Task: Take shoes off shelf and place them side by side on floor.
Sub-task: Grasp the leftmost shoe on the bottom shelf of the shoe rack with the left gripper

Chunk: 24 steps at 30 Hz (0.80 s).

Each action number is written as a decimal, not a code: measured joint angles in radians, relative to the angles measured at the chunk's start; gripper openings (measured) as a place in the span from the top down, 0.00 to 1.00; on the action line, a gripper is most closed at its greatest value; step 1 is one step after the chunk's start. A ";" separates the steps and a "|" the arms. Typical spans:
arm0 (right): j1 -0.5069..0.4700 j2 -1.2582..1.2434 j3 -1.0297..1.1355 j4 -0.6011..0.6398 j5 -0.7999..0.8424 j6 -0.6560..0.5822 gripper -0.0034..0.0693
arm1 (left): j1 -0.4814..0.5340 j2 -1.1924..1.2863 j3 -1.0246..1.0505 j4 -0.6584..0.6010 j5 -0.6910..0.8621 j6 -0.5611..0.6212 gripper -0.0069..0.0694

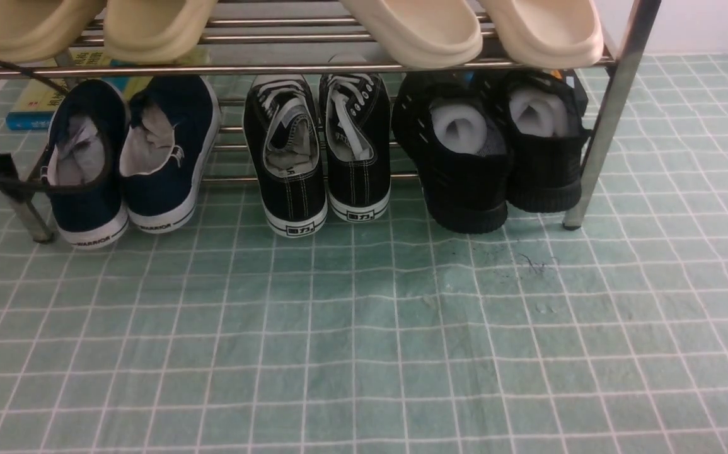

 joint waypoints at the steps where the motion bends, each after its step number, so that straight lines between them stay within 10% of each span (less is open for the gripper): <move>1: 0.000 0.000 0.000 0.000 0.000 0.000 0.62 | 0.010 0.013 -0.016 -0.009 0.032 0.042 0.80; 15: 0.000 0.000 0.000 0.000 0.000 0.000 0.62 | 0.333 0.018 -0.042 -0.633 -0.017 0.558 0.89; 24: 0.000 0.000 0.000 0.000 0.000 0.000 0.62 | 0.330 0.018 -0.042 -0.895 -0.190 0.582 0.84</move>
